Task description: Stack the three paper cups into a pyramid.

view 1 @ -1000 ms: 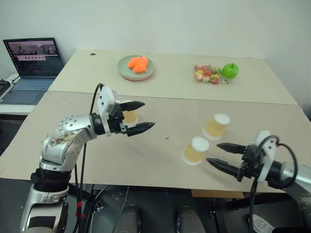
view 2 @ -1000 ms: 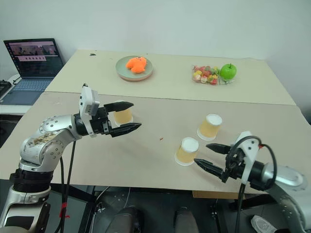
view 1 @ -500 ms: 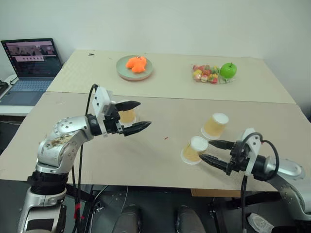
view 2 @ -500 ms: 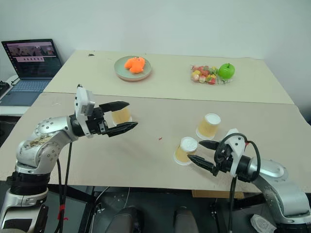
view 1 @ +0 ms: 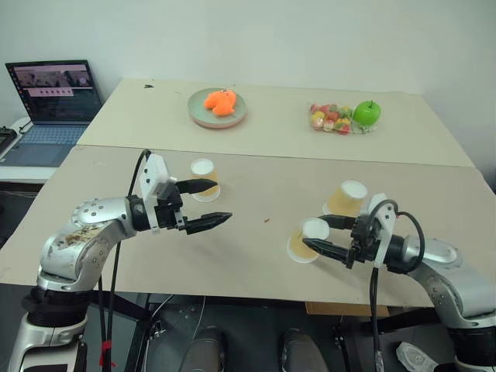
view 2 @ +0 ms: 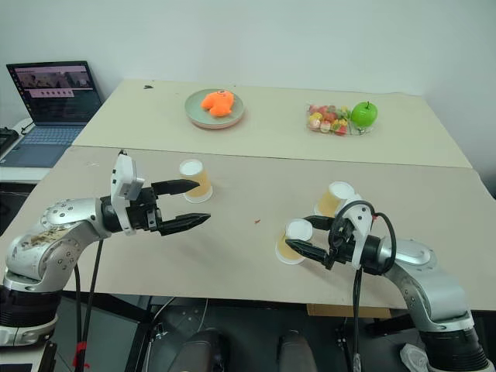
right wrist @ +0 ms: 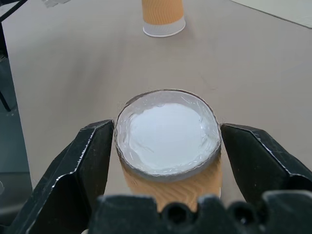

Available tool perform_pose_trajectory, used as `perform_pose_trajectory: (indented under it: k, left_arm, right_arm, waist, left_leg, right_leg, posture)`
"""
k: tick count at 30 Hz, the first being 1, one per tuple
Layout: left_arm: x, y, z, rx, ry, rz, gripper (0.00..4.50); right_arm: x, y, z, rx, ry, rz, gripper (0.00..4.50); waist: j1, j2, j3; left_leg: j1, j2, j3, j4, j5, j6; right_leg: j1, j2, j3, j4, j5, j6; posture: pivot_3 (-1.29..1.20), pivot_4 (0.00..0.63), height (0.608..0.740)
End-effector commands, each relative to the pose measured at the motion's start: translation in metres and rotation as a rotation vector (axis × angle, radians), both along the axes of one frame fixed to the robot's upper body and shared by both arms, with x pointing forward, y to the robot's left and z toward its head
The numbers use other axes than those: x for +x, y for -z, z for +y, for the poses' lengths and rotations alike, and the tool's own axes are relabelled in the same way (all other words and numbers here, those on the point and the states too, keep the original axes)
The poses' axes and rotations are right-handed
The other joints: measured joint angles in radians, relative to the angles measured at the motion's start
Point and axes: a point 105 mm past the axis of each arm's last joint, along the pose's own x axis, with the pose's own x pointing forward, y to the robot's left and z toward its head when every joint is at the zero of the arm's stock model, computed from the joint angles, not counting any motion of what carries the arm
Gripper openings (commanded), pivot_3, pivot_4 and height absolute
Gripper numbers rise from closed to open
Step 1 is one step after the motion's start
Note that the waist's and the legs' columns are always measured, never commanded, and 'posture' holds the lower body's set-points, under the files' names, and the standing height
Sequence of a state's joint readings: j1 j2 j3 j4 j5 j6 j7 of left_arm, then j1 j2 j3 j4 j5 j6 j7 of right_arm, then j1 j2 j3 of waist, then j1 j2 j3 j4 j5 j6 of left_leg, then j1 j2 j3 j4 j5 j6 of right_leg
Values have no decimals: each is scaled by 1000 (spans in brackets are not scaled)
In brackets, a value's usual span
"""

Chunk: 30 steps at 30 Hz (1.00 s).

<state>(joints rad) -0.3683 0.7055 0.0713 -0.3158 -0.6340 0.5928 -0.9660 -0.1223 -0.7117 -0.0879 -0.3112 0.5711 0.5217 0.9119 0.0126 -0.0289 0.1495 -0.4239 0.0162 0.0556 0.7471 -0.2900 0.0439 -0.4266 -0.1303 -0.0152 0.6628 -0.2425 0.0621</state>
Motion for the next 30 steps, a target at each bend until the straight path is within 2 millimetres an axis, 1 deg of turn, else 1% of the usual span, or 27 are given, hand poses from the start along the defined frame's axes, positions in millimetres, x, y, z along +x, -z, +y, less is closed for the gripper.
perform_pose_trajectory:
  k: [1,2,3,4,6,8,10,14,15,16,19,23,30]
  left_arm:
    - [-5,-11,1,-9,8,-42,4500]
    - [-5,-12,2,-10,4,-43,4500]
    - [-5,-12,3,-10,1,-43,4500]
    - [-5,-12,3,-10,0,-43,4500]
    - [-6,-13,6,-18,-11,-33,4500]
    - [-9,-12,10,-25,-17,-11,4500]
    - [-13,-8,15,-20,-21,18,4500]
    - [-16,-3,20,-8,-29,44,4500]
    - [-16,-3,21,-8,-36,49,4500]
    - [-16,-3,22,-15,-45,52,4500]
    - [-16,-6,25,-33,-71,49,4500]
    - [-21,-7,26,-43,-89,44,4500]
    - [-32,-4,25,-39,-96,55,4500]
  right_arm:
    - [0,-11,5,13,-53,-55,2950]
    - [2,-11,5,11,-55,-57,2661]
    - [4,-11,6,8,-55,-58,2559]
    - [5,-11,6,6,-54,-59,2557]
    - [14,-15,9,6,-36,-85,2557]
    - [24,-24,18,24,-46,-124,2557]
    - [33,-32,31,48,-81,-153,2557]
    - [44,-40,51,73,-138,-176,2557]
    - [47,-41,60,73,-176,-180,2557]
    - [50,-42,70,76,-211,-178,2557]
    - [59,-38,86,63,-274,-167,2557]
    - [68,-30,97,44,-325,-158,2557]
    - [89,-32,112,40,-351,-171,2557]
  waist:
    - [-1,0,0]
    - [-1,0,0]
    - [-2,0,0]
    - [-3,0,0]
    - [-4,0,0]
    - [-10,1,1]
    - [-14,1,2]
    - [-18,2,3]
    - [-15,2,4]
    - [-16,1,5]
    - [-18,2,7]
    - [-17,3,10]
    - [-30,3,14]
  left_leg:
    - [0,0,0,0,0,0]
    - [0,0,0,0,0,0]
    - [0,0,0,0,0,0]
    - [0,0,0,0,0,0]
    - [0,0,0,0,0,0]
    - [0,0,0,0,0,0]
    - [0,0,0,0,0,-1]
    - [0,0,0,-1,1,-1]
    - [0,0,0,-1,1,-1]
    - [0,0,0,-1,1,-1]
    - [0,0,0,0,1,-1]
    - [0,0,-1,-1,1,-2]
    - [-2,0,0,-1,3,-5]
  right_leg:
    - [0,0,0,0,0,0]
    - [0,0,0,0,0,0]
    - [0,0,0,0,0,0]
    - [0,0,0,0,0,0]
    - [0,0,0,0,0,0]
    - [-1,0,0,1,0,0]
    - [-1,0,1,1,0,0]
    - [-2,1,0,1,0,0]
    - [-2,1,0,1,0,0]
    - [-2,0,0,1,0,0]
    - [-2,0,0,1,0,0]
    - [-2,0,-1,1,0,0]
    - [-6,0,0,4,1,-1]
  posture:
    - [0,150,676]
    - [0,150,676]
    - [0,150,676]
    - [0,150,676]
    - [0,150,676]
    - [0,150,676]
    - [0,150,676]
    - [0,150,676]
    - [0,150,676]
    - [0,150,676]
    - [0,150,676]
    - [0,150,676]
    - [0,150,676]
